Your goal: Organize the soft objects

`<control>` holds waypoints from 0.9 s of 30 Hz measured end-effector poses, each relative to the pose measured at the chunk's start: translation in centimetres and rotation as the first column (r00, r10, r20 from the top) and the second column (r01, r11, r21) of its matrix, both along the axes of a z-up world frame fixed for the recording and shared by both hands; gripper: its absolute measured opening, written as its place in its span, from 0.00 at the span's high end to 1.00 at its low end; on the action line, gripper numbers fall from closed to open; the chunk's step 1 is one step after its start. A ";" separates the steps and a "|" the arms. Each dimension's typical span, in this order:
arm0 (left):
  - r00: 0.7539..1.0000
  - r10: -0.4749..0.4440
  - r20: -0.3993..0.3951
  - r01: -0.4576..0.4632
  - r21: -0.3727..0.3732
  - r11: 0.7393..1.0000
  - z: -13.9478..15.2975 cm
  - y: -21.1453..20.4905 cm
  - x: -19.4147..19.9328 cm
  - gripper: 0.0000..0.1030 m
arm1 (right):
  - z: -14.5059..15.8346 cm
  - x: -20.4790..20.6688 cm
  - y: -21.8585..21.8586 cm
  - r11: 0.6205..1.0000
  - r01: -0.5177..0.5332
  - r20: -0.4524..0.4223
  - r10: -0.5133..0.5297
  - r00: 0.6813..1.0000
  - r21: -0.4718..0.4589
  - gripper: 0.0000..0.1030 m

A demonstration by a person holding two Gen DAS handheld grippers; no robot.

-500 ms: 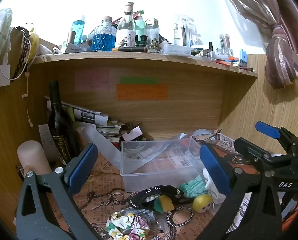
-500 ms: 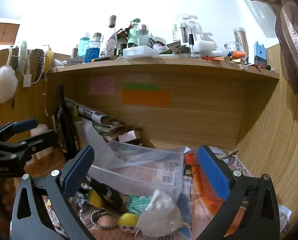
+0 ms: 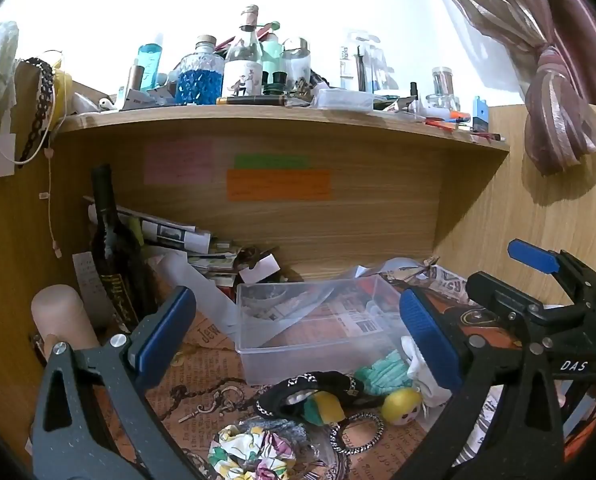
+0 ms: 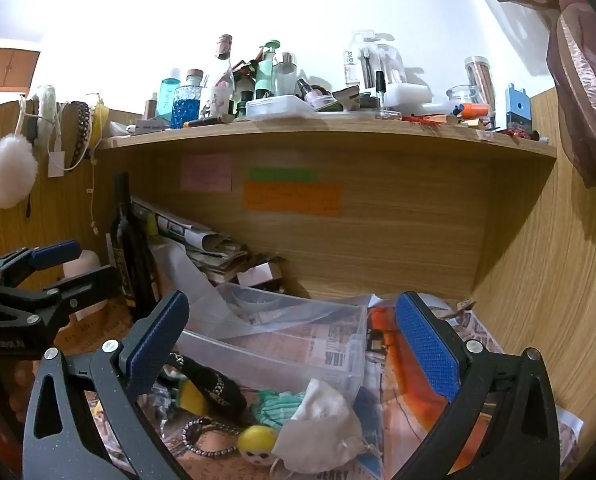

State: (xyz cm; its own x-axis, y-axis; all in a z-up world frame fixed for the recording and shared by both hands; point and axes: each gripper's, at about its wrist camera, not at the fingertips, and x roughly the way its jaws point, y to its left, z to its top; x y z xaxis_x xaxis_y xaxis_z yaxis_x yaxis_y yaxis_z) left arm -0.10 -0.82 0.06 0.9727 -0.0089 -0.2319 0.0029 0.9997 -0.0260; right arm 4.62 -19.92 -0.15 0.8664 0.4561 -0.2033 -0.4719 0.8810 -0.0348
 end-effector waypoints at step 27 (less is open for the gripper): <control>1.000 -0.010 0.003 0.010 -0.010 1.000 0.0 0.2 0.2 0.00 | -0.3 0.2 -0.2 1.000 -0.004 -0.012 0.004 1.000 0.031 0.00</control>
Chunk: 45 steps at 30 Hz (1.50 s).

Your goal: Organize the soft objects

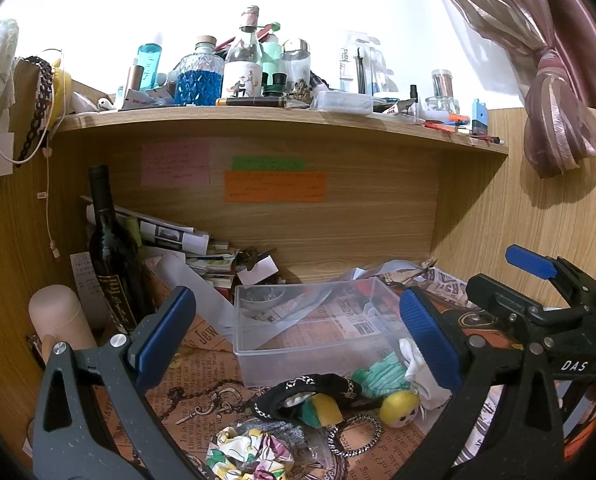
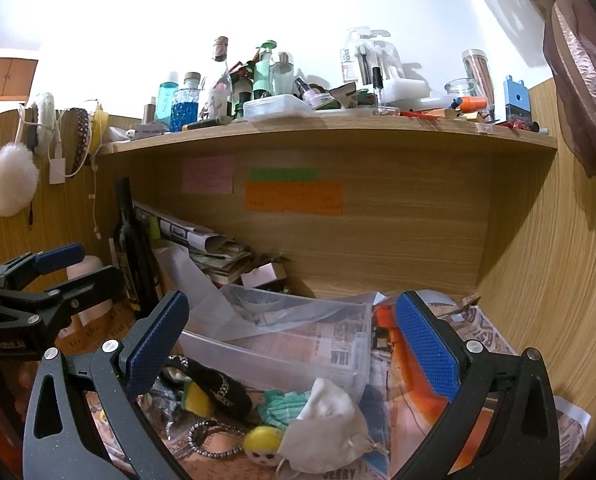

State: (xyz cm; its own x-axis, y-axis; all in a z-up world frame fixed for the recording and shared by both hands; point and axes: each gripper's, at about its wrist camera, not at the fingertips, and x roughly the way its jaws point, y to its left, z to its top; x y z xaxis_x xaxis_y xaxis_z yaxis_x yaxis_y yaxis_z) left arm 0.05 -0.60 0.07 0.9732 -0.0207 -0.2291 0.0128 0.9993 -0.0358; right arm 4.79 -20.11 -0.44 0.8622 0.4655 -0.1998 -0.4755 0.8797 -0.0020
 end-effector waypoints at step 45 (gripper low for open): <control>1.000 -0.008 -0.006 0.008 -0.002 1.000 0.1 -0.6 0.4 0.00 | 0.1 -0.1 -0.2 1.000 0.001 0.004 -0.001 1.000 0.001 0.00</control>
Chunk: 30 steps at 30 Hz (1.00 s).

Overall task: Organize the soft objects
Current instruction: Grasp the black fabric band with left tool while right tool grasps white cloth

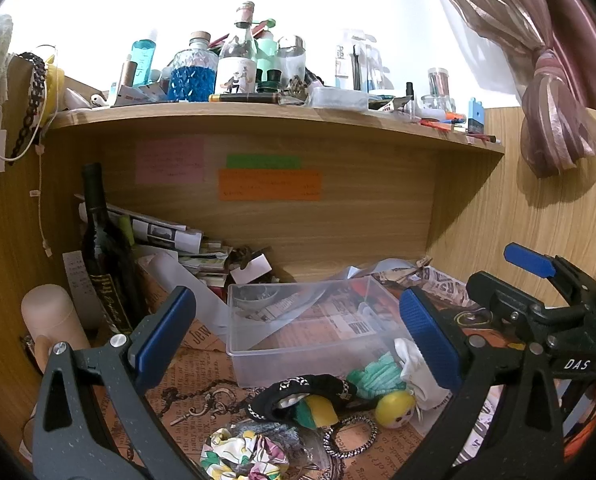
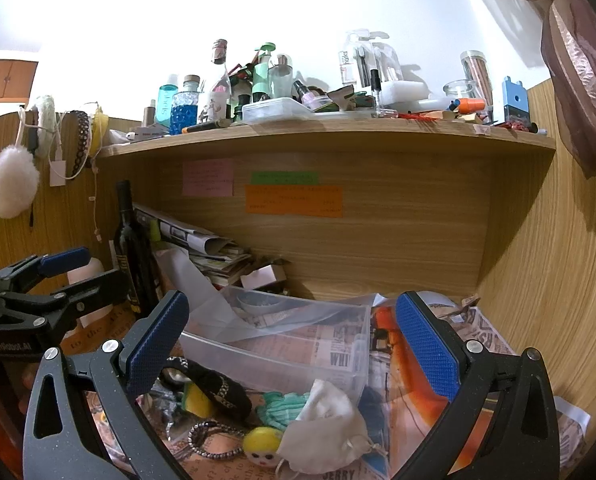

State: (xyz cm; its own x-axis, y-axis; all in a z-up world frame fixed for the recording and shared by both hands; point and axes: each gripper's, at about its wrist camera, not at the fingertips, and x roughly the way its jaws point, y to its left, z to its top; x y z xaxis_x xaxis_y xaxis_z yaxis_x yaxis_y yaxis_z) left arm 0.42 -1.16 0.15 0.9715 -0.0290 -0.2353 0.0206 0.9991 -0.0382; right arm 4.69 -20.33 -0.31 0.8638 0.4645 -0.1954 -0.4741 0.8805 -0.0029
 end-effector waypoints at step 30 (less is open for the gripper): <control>0.911 -0.069 -0.406 0.034 -0.094 0.995 -10.8 1.7 7.5 0.07 | -10.1 7.9 -3.0 0.998 0.000 -0.455 -0.026 0.890 -0.056 0.13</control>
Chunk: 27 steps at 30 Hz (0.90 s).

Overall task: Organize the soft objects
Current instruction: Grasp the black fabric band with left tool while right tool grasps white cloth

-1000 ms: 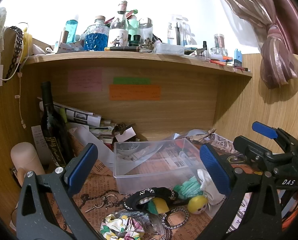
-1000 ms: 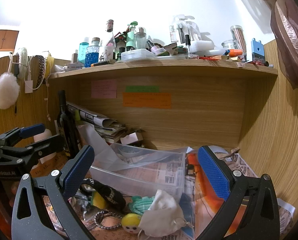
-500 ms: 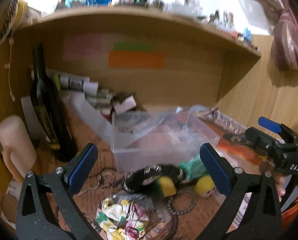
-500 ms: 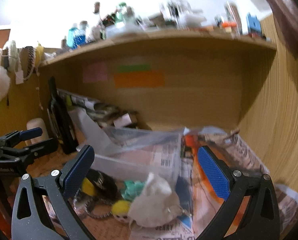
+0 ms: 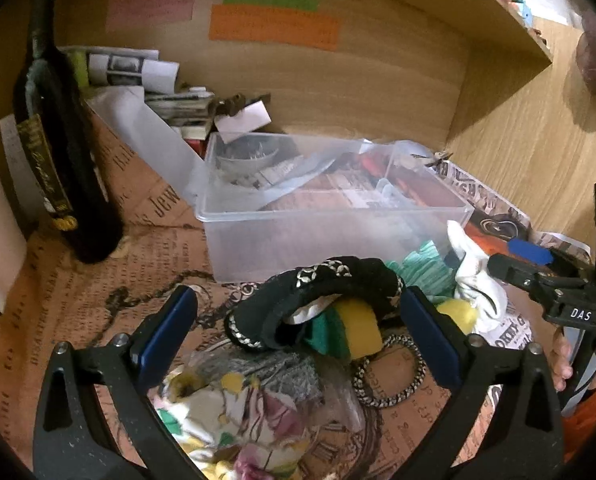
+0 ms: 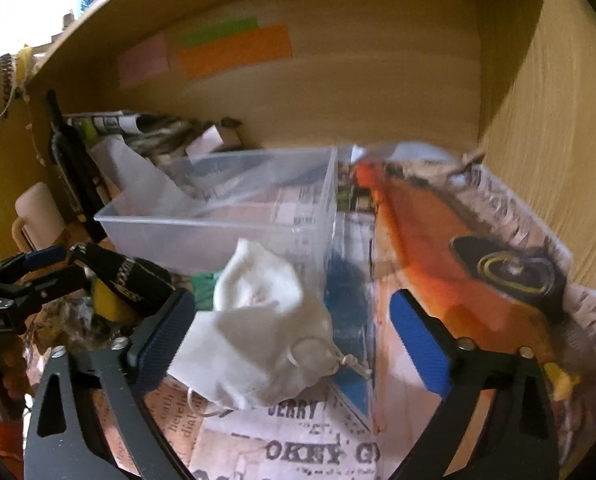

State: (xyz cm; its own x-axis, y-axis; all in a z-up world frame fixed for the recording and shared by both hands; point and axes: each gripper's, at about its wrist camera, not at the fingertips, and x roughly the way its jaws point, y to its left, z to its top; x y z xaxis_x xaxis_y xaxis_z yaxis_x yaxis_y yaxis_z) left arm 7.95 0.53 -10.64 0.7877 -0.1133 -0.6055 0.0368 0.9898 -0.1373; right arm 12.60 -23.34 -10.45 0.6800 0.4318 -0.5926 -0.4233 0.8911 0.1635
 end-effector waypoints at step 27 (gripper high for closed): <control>0.998 -0.053 0.038 0.055 -0.050 0.997 1.9 -0.2 0.2 0.87 | -1.1 0.6 -1.5 1.000 0.003 -0.054 -0.002 0.999 0.028 0.91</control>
State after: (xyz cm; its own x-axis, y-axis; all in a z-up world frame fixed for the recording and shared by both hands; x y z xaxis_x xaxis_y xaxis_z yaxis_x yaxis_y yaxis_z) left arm 8.13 0.28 -8.77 0.8013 -0.1864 -0.5685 0.0964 0.9780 -0.1849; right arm 13.20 -24.83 -11.59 0.6485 0.4469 -0.6163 -0.4109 0.8870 0.2108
